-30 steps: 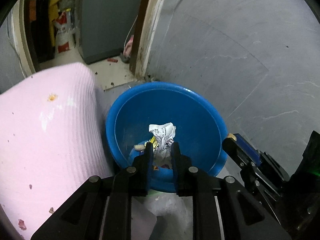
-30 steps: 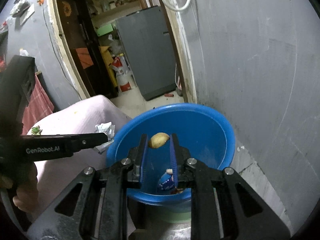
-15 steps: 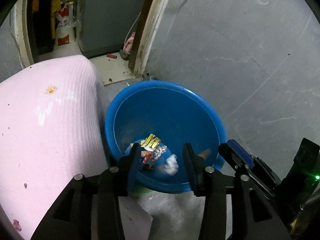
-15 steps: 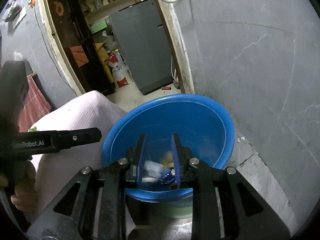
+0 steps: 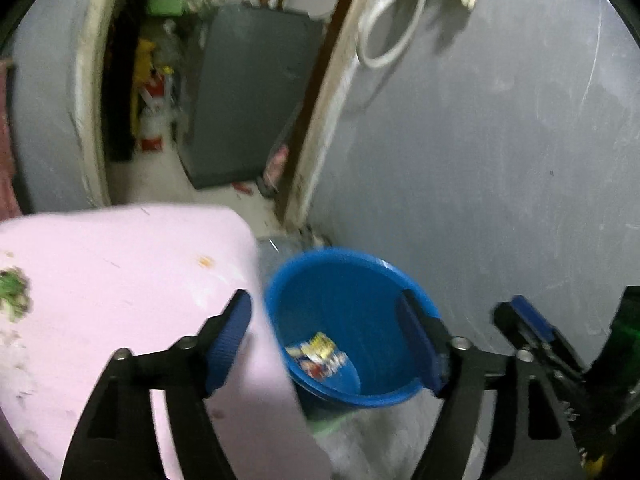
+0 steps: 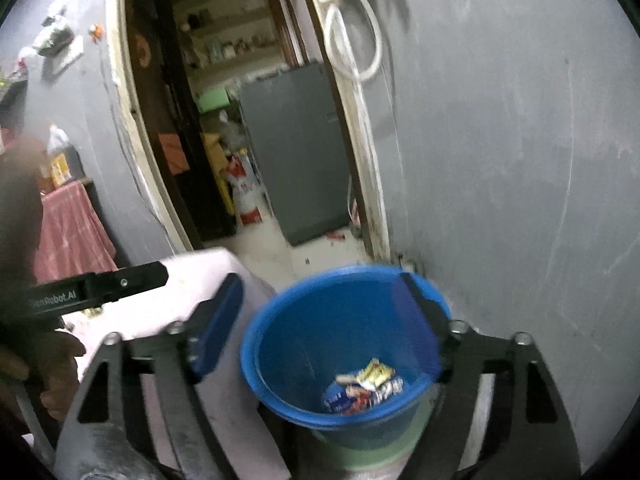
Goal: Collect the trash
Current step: 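Move both tools back over the remaining trash on the table, then grasp the dry brown leaf with left tool while right tool grasps the brown lump, then carry leaf and lump over the blue bucket and open both tools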
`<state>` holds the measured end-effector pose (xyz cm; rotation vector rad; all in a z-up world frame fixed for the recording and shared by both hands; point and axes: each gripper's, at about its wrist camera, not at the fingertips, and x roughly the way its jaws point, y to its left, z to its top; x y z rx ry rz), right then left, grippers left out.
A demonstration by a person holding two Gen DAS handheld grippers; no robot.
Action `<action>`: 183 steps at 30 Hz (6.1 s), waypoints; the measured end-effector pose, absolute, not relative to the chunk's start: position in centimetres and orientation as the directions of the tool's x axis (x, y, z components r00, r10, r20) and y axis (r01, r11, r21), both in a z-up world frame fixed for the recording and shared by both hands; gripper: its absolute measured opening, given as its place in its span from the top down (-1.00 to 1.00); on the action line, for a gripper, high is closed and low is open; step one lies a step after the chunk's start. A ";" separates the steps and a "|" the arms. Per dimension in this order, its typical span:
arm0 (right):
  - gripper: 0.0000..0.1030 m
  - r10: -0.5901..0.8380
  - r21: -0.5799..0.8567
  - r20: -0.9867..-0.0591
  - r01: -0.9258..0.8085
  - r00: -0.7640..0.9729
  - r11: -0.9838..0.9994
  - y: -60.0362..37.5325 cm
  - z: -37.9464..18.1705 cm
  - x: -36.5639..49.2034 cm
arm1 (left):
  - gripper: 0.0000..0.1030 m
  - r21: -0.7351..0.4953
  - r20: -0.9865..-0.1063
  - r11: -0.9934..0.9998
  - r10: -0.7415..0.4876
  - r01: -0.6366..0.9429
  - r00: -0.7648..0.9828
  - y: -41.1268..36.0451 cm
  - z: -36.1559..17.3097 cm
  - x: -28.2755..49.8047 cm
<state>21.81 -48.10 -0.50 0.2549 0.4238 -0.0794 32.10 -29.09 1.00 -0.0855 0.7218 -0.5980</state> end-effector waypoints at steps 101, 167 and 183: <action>0.66 0.441 0.157 -0.807 -0.576 0.393 0.802 -11.5 -8.1 43.0 | 0.63 -0.156 -0.734 0.964 -0.258 0.213 0.628 1.0 -6.7 34.5; 0.69 0.012 0.159 -0.290 0.036 0.957 0.987 -48.1 2.4 20.4 | 0.63 -0.148 -0.426 0.764 -0.622 0.627 0.657 -32.2 4.6 28.2; 0.68 0.039 0.244 -0.503 0.099 0.864 0.965 -51.0 -5.1 24.2 | 0.63 -0.203 -0.698 0.782 -0.537 0.589 0.473 -36.6 -4.8 33.0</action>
